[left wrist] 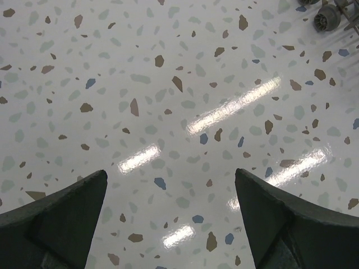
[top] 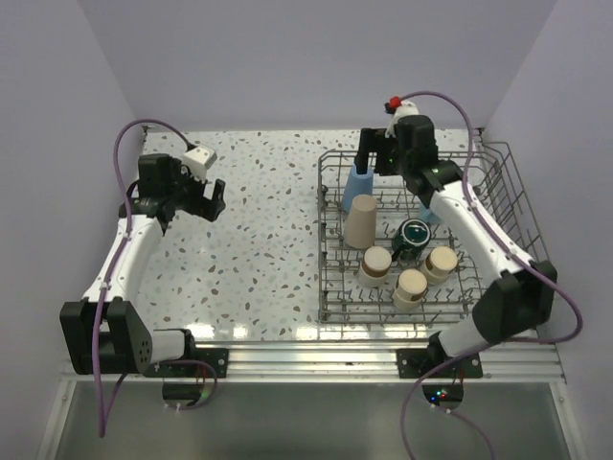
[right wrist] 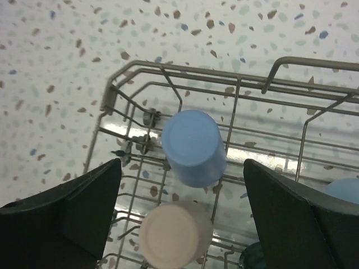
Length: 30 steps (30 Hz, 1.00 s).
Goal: Unload the cups from the dish rack
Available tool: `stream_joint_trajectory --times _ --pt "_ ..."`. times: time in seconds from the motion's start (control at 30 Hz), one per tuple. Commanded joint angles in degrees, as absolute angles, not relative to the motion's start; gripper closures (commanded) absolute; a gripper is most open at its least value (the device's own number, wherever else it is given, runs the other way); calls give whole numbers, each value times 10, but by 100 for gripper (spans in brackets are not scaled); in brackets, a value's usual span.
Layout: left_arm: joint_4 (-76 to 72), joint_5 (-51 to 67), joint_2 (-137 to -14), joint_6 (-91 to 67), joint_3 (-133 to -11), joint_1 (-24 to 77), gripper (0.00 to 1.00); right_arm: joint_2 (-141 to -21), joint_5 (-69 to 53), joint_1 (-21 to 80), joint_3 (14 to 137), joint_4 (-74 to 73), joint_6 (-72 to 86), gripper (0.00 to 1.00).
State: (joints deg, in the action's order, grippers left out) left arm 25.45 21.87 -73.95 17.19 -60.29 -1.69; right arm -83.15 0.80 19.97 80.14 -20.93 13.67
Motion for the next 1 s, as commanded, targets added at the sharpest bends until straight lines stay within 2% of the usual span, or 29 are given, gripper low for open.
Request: stream_joint_trajectory --times 0.0,0.03,0.4,0.7,0.8,0.83,0.97 --pt "263 210 -733 186 -599 -15 0 -895 77 212 867 -281 93 6" --pt "259 208 -734 185 -595 -15 0 -910 76 213 883 -285 89 2" --pt "247 214 -748 178 -586 -15 0 -1009 68 223 913 -291 82 2" --pt "249 217 -748 178 -584 -15 0 -1058 96 227 935 -292 71 10" --pt "249 216 -745 178 -584 -15 0 -1064 96 227 936 -284 66 17" --pt "249 216 -746 178 -584 -16 0 -1066 94 227 937 -282 65 26" --pt "249 217 -746 178 -584 -15 0 -1064 88 226 931 -276 60 45"
